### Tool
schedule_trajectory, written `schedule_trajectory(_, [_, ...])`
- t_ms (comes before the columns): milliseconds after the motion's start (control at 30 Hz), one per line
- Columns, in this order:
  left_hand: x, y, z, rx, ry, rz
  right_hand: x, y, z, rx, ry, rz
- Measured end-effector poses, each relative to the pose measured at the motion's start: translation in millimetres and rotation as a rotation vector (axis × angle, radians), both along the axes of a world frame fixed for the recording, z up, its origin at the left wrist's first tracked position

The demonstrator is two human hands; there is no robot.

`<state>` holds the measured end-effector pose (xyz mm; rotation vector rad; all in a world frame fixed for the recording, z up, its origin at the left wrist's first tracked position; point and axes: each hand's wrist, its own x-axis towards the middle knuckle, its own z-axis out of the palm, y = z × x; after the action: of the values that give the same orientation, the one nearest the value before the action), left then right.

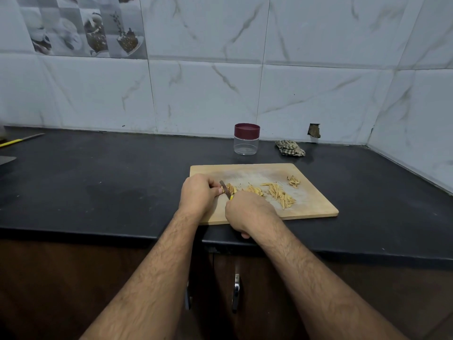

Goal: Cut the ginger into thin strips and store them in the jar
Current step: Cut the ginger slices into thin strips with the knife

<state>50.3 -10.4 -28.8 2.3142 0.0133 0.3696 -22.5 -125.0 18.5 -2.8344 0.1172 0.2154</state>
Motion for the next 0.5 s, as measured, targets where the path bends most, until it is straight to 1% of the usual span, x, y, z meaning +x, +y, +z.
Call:
schedule_trajectory(200, [-1.9, 0.2, 1.4, 0.020, -0.005, -0.013, 4.6, 1.1, -1.3, 0.011, 0.013, -0.004])
schedule_trajectory(500, [-3.5, 0.7, 1.9, -0.002, -0.012, -0.027, 9.8, 6.6, 0.9, 0.044, 0.028, -0.032])
